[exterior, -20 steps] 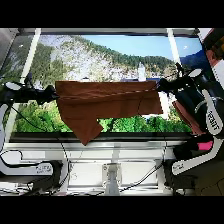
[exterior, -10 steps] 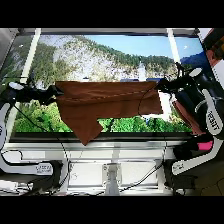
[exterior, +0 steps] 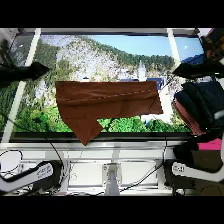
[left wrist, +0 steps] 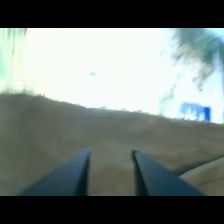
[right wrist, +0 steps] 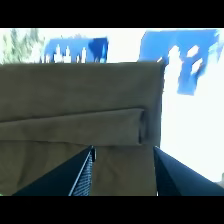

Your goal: Fold the clothes and pants, and hang the long-sleeved shirts on hangers.

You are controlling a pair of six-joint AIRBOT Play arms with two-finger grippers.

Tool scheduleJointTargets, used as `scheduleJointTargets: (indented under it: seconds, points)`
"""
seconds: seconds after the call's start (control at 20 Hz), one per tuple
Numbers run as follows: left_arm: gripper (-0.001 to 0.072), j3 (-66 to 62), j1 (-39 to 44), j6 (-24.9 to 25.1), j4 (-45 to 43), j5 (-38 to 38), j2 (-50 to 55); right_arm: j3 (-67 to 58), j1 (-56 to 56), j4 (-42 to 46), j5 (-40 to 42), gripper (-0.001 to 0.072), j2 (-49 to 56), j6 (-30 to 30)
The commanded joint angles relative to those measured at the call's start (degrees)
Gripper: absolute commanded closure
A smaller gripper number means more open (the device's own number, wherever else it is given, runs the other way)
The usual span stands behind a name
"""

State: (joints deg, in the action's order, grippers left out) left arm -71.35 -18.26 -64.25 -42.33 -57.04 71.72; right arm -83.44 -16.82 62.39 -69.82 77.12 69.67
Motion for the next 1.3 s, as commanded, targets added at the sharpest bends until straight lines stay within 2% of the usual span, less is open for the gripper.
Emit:
scheduleJointTargets:
  seconds: [0.0, 0.1, 0.15, 0.25, 0.35, 0.45, 0.6, 0.75, 0.95, 1.25]
  points:
    - [0.0456, -0.9, 0.0, 3.2, -1.6, -0.3, -11.1, 4.4, -3.8, 1.4, -1.7, 0.0308, -13.4, -0.3]
    - [0.0526, -0.9, 0.0, 2.9, -6.5, -2.1, -16.1, 13.3, -5.6, 1.3, -1.4, 0.0308, -22.9, -0.1]
    - [0.0602, -0.8, 0.0, 1.7, -9.9, -4.2, -18.2, 19.3, -6.0, 1.2, -0.4, 0.0308, -28.0, 1.1]
    - [0.0684, -0.5, 0.0, -2.3, -15.6, -9.1, -20.9, 31.2, -6.0, 0.7, 2.1, 0.0308, -36.2, 4.4]
    - [0.0686, 2.2, 0.0, -4.4, -16.9, -9.3, -23.2, 43.0, -6.0, -0.3, 5.6, 0.0307, -42.0, 9.7]
    - [0.0686, 7.3, 0.0, -7.1, -17.2, -6.3, -26.0, 51.6, -6.0, -4.2, 9.6, 0.0308, -43.8, 16.0]
    - [0.0686, 16.7, 0.0, -9.1, -17.7, -1.2, -30.4, 60.8, -6.0, -12.5, 17.8, 0.0308, -42.8, 21.3]
    - [0.0685, 23.7, 0.0, -10.8, -15.8, -0.8, -33.3, 67.4, -6.0, -13.1, 22.2, 0.0307, -40.7, 30.9]
    - [0.0685, 26.0, 0.0, -10.8, -10.4, 0.3, -34.0, 72.0, -4.1, -14.6, 30.4, 0.0306, -39.8, 34.7]
    - [0.0685, 26.0, 0.0, -10.8, -9.0, 0.5, -34.0, 72.4, 1.9, -18.6, 41.2, 0.0302, -36.2, 35.2]
